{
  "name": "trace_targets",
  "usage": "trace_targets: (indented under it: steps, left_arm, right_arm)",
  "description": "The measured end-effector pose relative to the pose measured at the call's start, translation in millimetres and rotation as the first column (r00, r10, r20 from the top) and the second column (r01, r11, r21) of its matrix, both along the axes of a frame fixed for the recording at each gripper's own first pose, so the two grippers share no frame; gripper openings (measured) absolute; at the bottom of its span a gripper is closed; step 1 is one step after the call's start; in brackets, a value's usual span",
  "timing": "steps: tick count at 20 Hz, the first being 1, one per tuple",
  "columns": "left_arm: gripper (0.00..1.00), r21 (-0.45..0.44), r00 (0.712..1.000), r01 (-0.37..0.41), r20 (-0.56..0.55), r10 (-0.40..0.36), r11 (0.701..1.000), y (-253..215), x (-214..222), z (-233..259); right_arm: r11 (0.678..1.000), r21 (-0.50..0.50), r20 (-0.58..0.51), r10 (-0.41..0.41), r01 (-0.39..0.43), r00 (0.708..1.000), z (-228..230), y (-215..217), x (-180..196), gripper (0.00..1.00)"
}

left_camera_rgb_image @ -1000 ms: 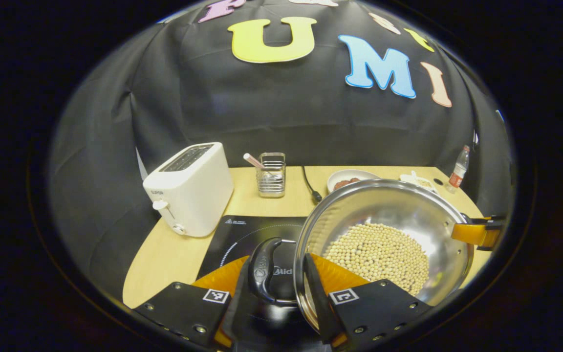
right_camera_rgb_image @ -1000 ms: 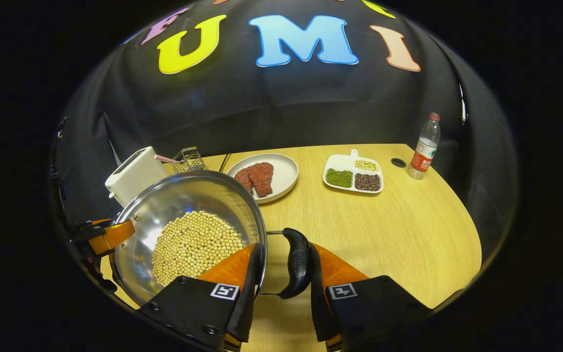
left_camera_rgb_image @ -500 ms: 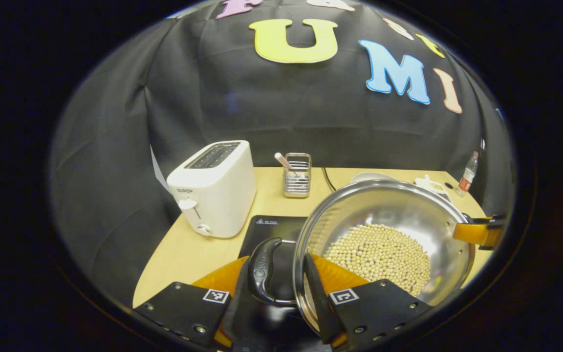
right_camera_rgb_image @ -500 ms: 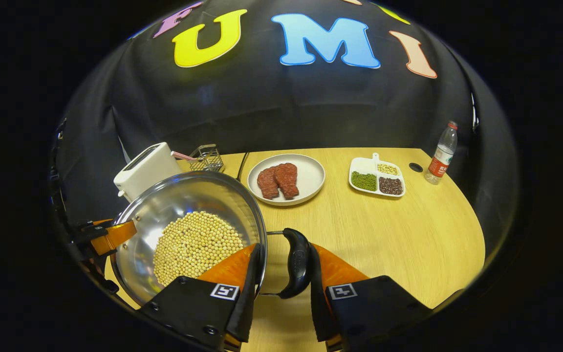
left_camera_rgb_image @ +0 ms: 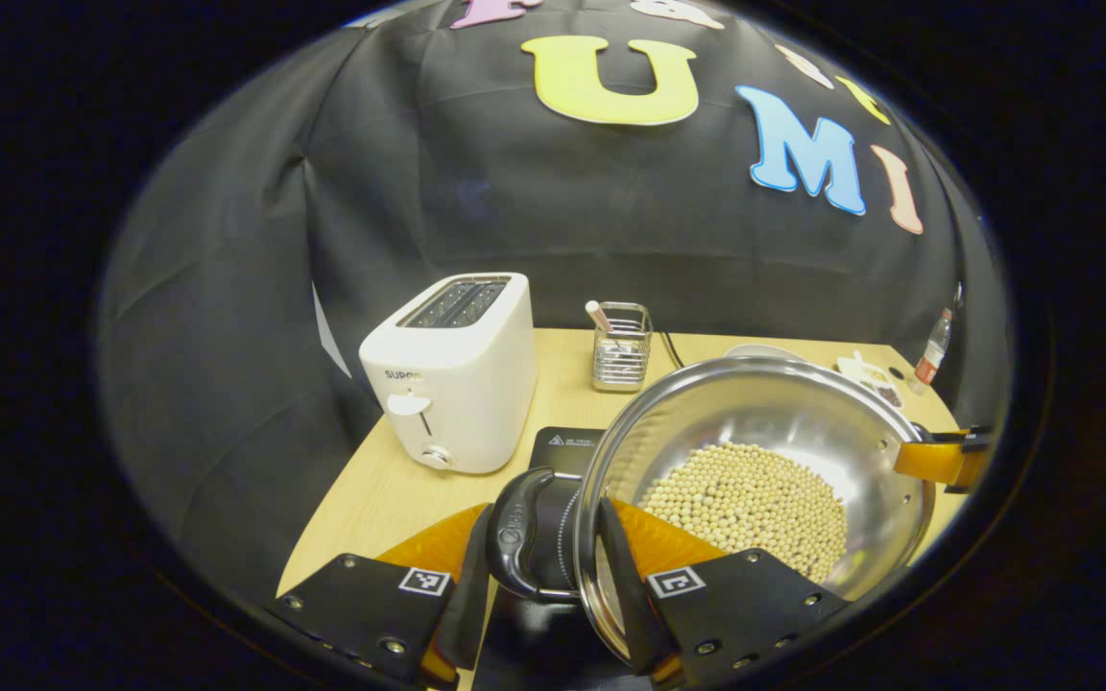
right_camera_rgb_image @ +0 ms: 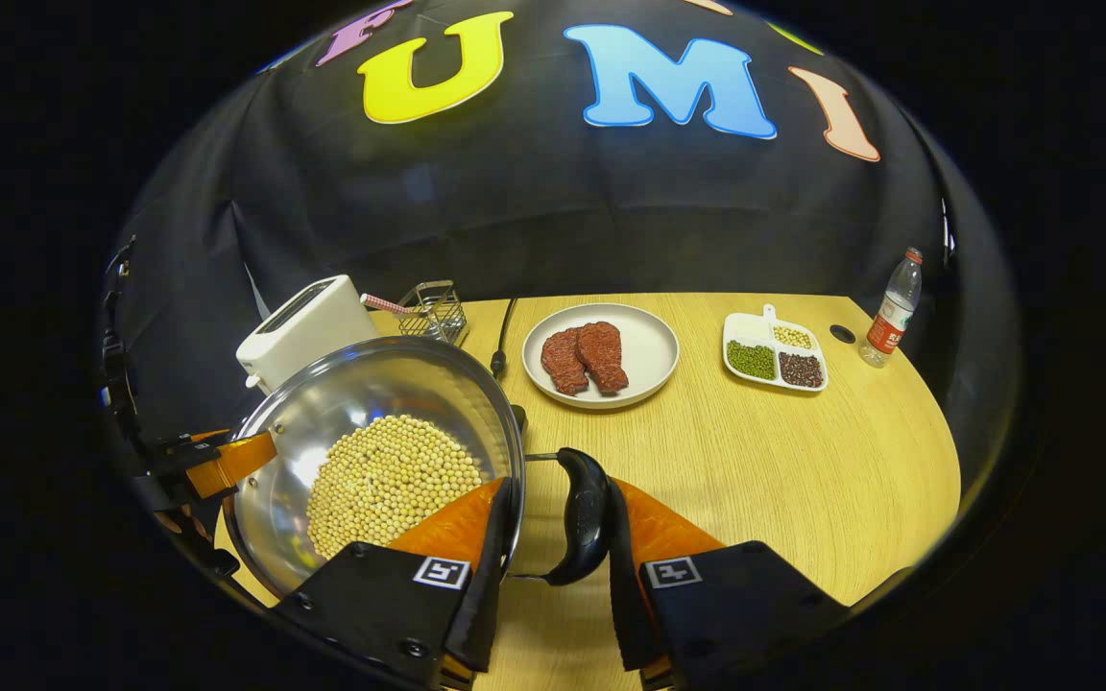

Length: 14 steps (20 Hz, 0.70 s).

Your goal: First push the handle of the pot to place it horizontally, then grasp the pot with both hands and set it on the induction cooktop.

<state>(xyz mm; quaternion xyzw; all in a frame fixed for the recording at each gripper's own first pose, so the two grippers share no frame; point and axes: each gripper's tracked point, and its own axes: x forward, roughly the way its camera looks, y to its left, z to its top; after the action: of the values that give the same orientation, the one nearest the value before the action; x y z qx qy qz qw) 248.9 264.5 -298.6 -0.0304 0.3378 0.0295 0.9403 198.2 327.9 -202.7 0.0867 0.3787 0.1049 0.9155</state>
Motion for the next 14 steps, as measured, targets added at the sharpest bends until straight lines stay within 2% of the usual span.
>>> trace_targets:
  steps: [2, 4, 5, 6, 9, 10, 11, 13, 14]
  left_arm:
    - [0.59, 0.004, 1.0, 0.011, -0.003, -0.011, 1.0, 3, 3, -3]
    - [0.59, 0.013, 1.0, 0.021, -0.003, -0.021, 1.0, 5, 7, -4]
    - [0.59, 0.018, 1.0, 0.025, -0.002, -0.025, 1.0, 8, 9, -5]
    - [0.59, 0.022, 1.0, 0.027, -0.004, -0.027, 0.999, 10, 9, -7]
    - [0.59, 0.021, 1.0, 0.028, -0.01, -0.028, 0.999, 13, 11, -8]
    - [0.59, 0.02, 1.0, 0.027, -0.013, -0.026, 0.999, 14, 12, -12]
    - [0.59, 0.019, 1.0, 0.024, -0.016, -0.024, 1.0, 15, 13, -15]
    - [0.59, 0.014, 0.999, 0.023, -0.023, -0.022, 1.0, 18, 10, -18]
    - [0.59, 0.008, 0.999, 0.02, -0.029, -0.019, 1.0, 18, 10, -23]
  right_arm:
    - [1.0, 0.0, 0.0, -0.004, 0.004, 1.0, 0, 4, 0, 0.49]
    - [1.0, 0.004, -0.006, -0.007, 0.007, 1.0, -3, 8, 0, 0.52]
    - [1.0, 0.005, -0.011, -0.007, 0.007, 1.0, -4, 10, 1, 0.48]
    - [1.0, 0.006, -0.015, -0.006, 0.006, 1.0, -6, 13, 2, 0.52]
    - [1.0, 0.006, -0.015, -0.004, 0.004, 1.0, -8, 17, 2, 0.52]
    - [1.0, 0.007, -0.019, -0.003, 0.004, 1.0, -11, 19, 2, 0.49]
    - [1.0, 0.008, -0.023, -0.001, 0.001, 1.0, -13, 20, 1, 0.52]
    - [1.0, 0.005, -0.027, 0.0, 0.0, 1.0, -16, 22, 1, 0.49]
    - [1.0, 0.002, -0.029, 0.0, 0.0, 1.0, -18, 23, 0, 0.52]
